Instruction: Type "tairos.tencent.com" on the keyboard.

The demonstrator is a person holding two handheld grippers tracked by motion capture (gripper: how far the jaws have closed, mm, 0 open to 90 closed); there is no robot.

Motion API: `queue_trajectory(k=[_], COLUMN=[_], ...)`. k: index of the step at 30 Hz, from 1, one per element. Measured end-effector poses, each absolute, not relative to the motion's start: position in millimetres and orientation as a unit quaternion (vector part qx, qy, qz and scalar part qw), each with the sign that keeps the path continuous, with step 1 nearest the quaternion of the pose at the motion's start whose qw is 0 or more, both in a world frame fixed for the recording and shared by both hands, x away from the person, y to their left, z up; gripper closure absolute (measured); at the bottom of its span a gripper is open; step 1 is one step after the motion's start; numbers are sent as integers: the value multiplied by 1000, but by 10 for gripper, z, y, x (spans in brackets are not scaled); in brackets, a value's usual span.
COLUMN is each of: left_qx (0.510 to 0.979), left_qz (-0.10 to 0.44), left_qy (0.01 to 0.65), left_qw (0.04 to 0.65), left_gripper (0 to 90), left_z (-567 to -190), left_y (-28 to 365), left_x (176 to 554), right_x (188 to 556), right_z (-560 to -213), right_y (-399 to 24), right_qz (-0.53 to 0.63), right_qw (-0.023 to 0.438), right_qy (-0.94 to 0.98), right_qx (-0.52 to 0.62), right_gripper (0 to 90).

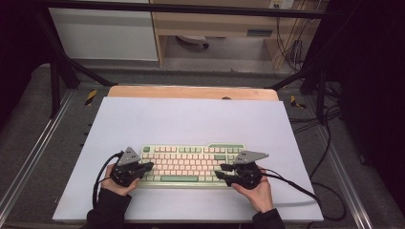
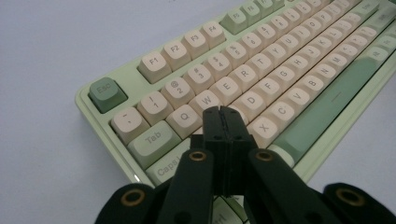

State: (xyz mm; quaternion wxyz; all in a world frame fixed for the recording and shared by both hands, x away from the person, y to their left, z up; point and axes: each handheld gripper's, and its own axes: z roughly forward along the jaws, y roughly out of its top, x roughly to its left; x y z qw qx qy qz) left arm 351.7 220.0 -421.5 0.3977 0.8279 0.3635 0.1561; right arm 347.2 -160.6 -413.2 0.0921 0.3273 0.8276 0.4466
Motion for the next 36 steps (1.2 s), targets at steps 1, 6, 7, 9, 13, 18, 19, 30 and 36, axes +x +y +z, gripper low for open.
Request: queue_trajectory(k=[1,6,7,9,13,18,19,30,36], left_qx=[828,828,828,828,828,828,828,828,828], left_qz=[156,156,156,157,156,156,156,157,158], left_qy=[364,364,363,363,362,361,361,361,360], left_qw=[398,398,398,398,398,399,399,399,400], left_gripper=[900,900,900,900,900,900,900,900,900], left_z=[-4215,-4208,-4207,-4205,-4206,-4203,-4203,-4200,-4198], left_y=[2200,2205,2204,2202,2201,2199,2199,2200,2199], left_x=[3517,3518,3518,3516,3519,3518,3518,3521,3520], right_x=[3483,3529,3539,3549,3602,3656,3656,3768,3813], right_z=[-4131,-4138,-4143,-4145,-4143,-4146,-4146,-4194,-4210], right_y=[-1589,-1478,-1452,-1426,-1300,-1187,-1187,-995,-861], right_qz=[445,448,448,445,448,448,448,443,440], right_qw=[94,86,86,86,83,81,81,77,77], right_qy=[829,823,822,824,822,822,822,822,828], right_qx=[327,339,340,339,342,343,343,349,340], right_gripper=[655,728,744,753,809,863,863,900,900])
